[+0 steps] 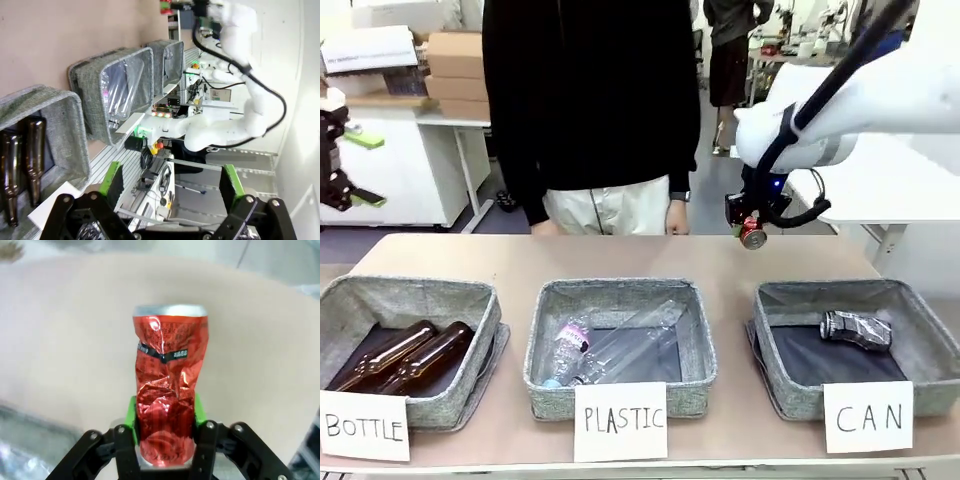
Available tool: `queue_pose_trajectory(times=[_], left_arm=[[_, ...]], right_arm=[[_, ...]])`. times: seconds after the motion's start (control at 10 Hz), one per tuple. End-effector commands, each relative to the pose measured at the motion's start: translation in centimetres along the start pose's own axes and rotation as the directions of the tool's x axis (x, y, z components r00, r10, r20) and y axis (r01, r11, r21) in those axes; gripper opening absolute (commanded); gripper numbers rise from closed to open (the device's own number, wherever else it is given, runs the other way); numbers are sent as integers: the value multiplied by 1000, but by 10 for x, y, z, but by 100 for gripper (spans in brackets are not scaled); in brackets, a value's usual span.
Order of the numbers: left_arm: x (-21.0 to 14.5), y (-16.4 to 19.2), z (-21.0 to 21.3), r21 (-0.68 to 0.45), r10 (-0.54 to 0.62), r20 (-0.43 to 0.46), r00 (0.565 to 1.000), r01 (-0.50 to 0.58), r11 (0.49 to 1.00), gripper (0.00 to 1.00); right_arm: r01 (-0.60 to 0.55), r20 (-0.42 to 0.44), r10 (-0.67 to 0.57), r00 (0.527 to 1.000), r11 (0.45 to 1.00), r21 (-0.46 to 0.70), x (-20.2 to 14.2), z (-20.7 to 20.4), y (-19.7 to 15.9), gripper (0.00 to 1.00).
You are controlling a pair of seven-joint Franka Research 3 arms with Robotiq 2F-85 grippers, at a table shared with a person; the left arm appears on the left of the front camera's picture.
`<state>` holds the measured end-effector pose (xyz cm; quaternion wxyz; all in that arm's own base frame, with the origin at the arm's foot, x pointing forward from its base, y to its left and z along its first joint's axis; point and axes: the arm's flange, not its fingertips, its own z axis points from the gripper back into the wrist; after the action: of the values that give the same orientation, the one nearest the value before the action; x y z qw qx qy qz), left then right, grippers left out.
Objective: Sort the can waste into the basket.
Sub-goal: Pick up the can waste from the table and place it in the right Fabric basket.
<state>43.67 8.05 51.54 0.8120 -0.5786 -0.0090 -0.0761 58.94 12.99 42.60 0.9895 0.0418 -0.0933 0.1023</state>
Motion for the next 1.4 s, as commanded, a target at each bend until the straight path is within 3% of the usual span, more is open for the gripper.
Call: queue_pose_trajectory(times=[0.0,0.1,0.2,0.4,0.9,1.0,1.1,1.3], left_arm=[[-1,-2,1,8,8,-1,1000,-8,1000,100],[-1,-2,1,8,8,-1,1000,-8,1000,100],[-1,-2,1,8,8,-1,1000,-8,1000,100],[-1,-2,1,8,8,-1,1000,-8,1000,100],[-1,-2,1,8,8,-1,1000,-8,1000,100],[-1,-2,1,8,8,-1,1000,-8,1000,100],[-1,-2,1,8,8,-1,1000,-8,1000,100],[-1,-2,1,8,8,-1,1000,-8,1000,100]], right_arm=[[-151,-38,156,987,983,105,-116,69,-27,0],[-232,-72,244,967,962,145,-167,85,-42,0],[-243,-77,263,962,947,210,-196,90,-54,0],[-262,-84,305,949,906,331,-233,76,-67,0],[-301,-49,340,939,885,356,-239,69,-74,0],[-287,-31,321,947,883,372,-236,69,-76,86],[-289,-36,325,945,883,371,-236,69,-76,100],[-288,-30,322,946,881,374,-234,69,-77,100]])
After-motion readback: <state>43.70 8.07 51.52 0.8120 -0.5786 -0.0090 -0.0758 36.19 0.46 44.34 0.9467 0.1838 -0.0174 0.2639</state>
